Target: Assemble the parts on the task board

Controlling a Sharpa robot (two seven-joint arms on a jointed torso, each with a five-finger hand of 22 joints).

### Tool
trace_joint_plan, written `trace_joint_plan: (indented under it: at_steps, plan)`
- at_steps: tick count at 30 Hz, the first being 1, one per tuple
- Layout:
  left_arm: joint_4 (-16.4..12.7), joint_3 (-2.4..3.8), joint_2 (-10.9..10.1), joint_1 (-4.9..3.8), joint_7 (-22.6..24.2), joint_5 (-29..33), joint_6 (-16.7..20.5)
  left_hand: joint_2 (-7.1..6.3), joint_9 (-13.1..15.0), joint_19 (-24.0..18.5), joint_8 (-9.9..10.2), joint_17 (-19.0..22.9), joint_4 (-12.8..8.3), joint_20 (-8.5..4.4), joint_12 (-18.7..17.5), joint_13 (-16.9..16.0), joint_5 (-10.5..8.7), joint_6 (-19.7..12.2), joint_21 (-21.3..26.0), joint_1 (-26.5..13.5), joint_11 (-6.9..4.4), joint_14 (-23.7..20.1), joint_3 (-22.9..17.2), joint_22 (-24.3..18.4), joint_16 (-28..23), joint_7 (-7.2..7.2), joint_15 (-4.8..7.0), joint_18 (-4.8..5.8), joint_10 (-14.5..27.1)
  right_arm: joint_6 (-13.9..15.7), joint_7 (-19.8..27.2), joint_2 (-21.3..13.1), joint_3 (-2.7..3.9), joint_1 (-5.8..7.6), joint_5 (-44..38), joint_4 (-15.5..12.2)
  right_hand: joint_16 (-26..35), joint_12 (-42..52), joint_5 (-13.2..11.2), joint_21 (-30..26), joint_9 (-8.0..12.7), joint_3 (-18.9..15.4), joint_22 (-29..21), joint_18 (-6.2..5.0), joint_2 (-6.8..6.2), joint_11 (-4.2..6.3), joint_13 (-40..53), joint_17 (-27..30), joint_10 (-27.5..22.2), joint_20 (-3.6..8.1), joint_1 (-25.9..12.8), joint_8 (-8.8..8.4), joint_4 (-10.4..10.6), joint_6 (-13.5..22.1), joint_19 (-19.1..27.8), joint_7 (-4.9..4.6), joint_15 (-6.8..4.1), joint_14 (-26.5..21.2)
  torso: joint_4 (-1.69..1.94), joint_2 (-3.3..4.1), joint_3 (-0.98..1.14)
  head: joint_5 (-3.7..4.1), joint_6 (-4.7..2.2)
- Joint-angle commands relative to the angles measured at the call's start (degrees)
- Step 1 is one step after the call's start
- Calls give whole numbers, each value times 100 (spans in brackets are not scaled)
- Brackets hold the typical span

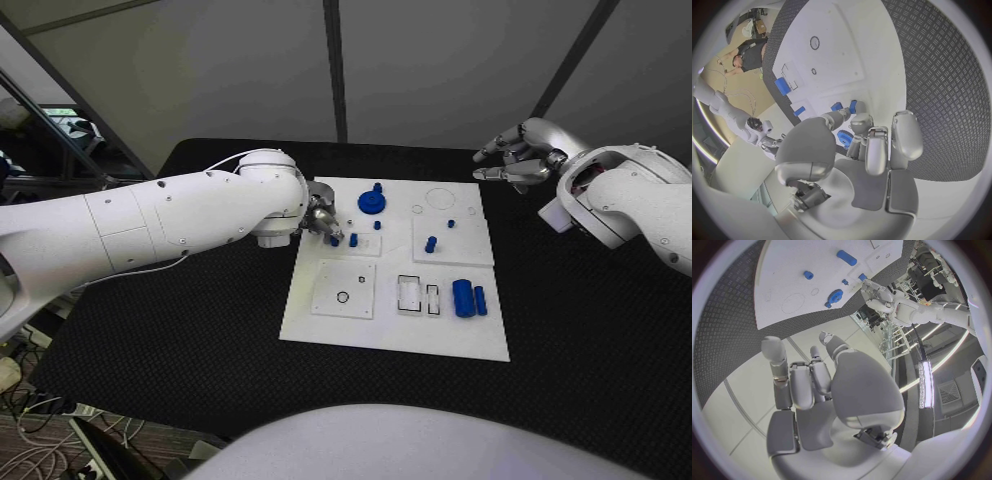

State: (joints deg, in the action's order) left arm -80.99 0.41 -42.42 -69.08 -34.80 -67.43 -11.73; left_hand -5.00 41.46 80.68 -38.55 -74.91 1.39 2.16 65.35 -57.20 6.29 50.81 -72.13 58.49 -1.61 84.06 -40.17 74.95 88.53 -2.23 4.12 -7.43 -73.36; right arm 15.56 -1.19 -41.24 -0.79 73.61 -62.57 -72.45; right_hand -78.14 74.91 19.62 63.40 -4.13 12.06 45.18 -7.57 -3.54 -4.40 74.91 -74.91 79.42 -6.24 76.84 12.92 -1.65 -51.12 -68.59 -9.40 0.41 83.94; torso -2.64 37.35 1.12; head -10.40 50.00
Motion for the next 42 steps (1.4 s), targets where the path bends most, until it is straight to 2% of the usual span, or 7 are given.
trace_joint_plan:
  at_steps: [1,8,26,33,39,41,42]
  plan:
    - [8,-13,16,13,-5,55,-65,-21,-2,39,1,-1387,-26,-16,18,7,-30,68,-27,-186,7,552,78,157,38,-5,40,318,-36,-15,15,-5,4,12,-8,-11,20,-23,21,-20,9,38,-6,-74,-24,17,9,-319,-39,24,-27,27,-9,29,19,-3,-44,98,7,2,-3,11,0]
    - [59,-13,3,13,-6,68,11,-89,-27,54,43,-1390,359,-18,43,-15,-38,161,-25,-679,18,554,757,181,39,-16,35,323,-45,-9,10,-17,4,12,-8,-17,32,-33,19,-32,9,37,-24,-77,-28,16,-1,-307,-47,24,-37,29,-4,30,27,-4,-43,93,9,-3,-4,12,0]
    - [23,-9,-99,14,-8,69,204,-23,-52,72,138,-1390,683,-23,47,-24,-13,217,0,-837,18,554,1778,220,38,-12,37,325,-22,-12,22,-18,4,12,-8,-8,33,-37,18,-36,10,35,-29,-77,-32,15,-6,-307,-50,24,-46,30,2,31,30,-5,-42,92,13,-1,-13,18,0]
    - [4,-1,-162,15,152,169,537,-203,-44,43,169,-1388,877,-24,-13,44,-67,204,89,-809,20,553,2473,189,35,-14,38,310,35,-13,31,-2,4,11,-8,16,33,-37,18,-36,10,35,-29,-77,-32,15,-6,-307,-50,24,-46,30,2,31,30,-5,-42,92,10,-4,-7,15,0]
    - [25,46,-233,16,487,401,1068,-151,-45,-91,230,-1314,1202,15,-238,313,-326,98,406,-641,76,524,3067,9,-36,-64,3,255,249,-28,43,25,4,8,-8,58,33,-37,18,-36,10,35,-29,-77,-32,15,-6,-307,-50,24,-46,30,2,31,30,-5,-42,92,12,-6,-6,28,0]
    - [19,53,-264,17,671,504,1276,-125,-59,-236,291,-1192,1315,52,-507,630,-327,-29,709,-517,130,469,3272,-176,-156,-124,-41,201,505,-29,46,31,4,7,-8,68,33,-37,18,-36,10,35,-29,-77,-32,15,-6,-307,-50,24,-46,30,2,31,30,-5,-42,92,10,-7,3,22,0]
    - [15,55,-278,17,790,573,1387,-106,-84,-411,357,-850,1363,77,-791,956,-325,-148,1052,-434,171,308,3364,-391,-499,-181,-91,139,774,-29,48,33,4,7,-8,72,33,-37,18,-36,10,35,-29,-77,-32,15,-6,-307,-50,24,-46,30,2,31,30,-5,-42,92,9,-5,3,25,0]
